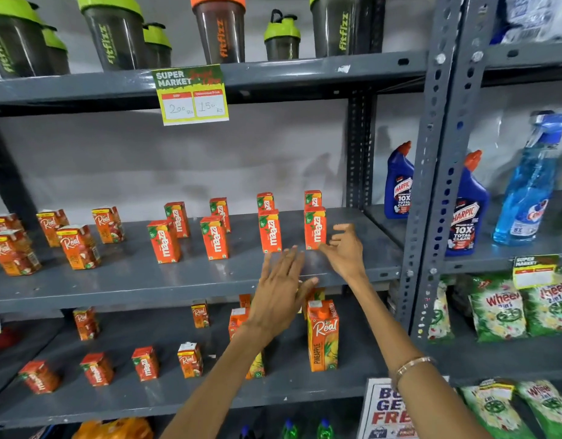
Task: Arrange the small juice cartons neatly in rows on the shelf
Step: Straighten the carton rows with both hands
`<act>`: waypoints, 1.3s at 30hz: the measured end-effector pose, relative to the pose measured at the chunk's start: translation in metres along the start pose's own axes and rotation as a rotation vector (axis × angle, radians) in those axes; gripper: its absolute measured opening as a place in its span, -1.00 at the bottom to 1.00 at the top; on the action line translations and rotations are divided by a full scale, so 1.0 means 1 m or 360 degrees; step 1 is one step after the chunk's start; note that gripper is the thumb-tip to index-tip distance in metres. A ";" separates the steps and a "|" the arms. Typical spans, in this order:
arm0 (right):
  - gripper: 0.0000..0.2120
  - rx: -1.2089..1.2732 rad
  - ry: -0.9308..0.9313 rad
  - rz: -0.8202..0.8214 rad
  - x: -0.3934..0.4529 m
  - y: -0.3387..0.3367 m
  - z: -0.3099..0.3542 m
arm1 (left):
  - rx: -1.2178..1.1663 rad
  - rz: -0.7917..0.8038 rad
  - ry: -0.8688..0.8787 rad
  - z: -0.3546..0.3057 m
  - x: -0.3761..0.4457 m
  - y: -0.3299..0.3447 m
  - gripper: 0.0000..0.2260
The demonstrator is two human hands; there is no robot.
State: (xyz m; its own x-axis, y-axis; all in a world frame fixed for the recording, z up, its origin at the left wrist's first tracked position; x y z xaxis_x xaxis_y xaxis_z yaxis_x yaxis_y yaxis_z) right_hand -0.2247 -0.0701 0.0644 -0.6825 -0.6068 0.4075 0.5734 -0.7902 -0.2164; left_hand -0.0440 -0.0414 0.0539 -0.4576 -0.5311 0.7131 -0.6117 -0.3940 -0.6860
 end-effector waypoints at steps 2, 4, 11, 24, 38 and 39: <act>-0.38 0.0080 0.0084 0.0138 0.004 0.005 -0.007 | -0.0620 -0.0027 -0.0205 -0.021 0.024 0.010 -0.41; -0.47 0.0079 0.0090 0.0303 0.008 0.015 -0.007 | -0.1166 -0.0110 -0.0632 -0.017 0.048 0.032 -0.32; -0.72 0.0100 -0.0057 0.0586 0.010 0.025 0.012 | -0.1607 -0.0207 -0.1432 0.012 0.084 0.081 -0.22; -0.60 0.0099 -0.0059 0.0782 0.021 0.026 0.000 | -0.1750 -0.0181 -0.1340 0.014 0.096 0.084 -0.40; -0.58 0.0036 -0.0109 0.0730 0.012 0.020 0.006 | -0.1720 -0.0124 -0.1350 0.011 0.090 0.085 -0.42; -0.58 0.0040 -0.0116 0.0725 0.012 0.020 0.007 | -0.1715 -0.0124 -0.1347 0.010 0.090 0.084 -0.42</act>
State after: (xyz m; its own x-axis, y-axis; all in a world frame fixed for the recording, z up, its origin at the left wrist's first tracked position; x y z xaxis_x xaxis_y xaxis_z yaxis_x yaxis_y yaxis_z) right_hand -0.2183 -0.0929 0.0707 -0.3253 -0.8833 0.3375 0.8188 -0.4416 -0.3667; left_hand -0.1304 -0.1297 0.0592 -0.1071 -0.9792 0.1724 -0.9893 0.1222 0.0795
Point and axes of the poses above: each hand's wrist, its own x-axis towards the middle knuckle, its own y-axis out of the palm, z = x × y, the point moved 10 cm from there along x, towards the middle knuckle, and after that the axes turned 13 degrees about -z, right-handed, at the moved point
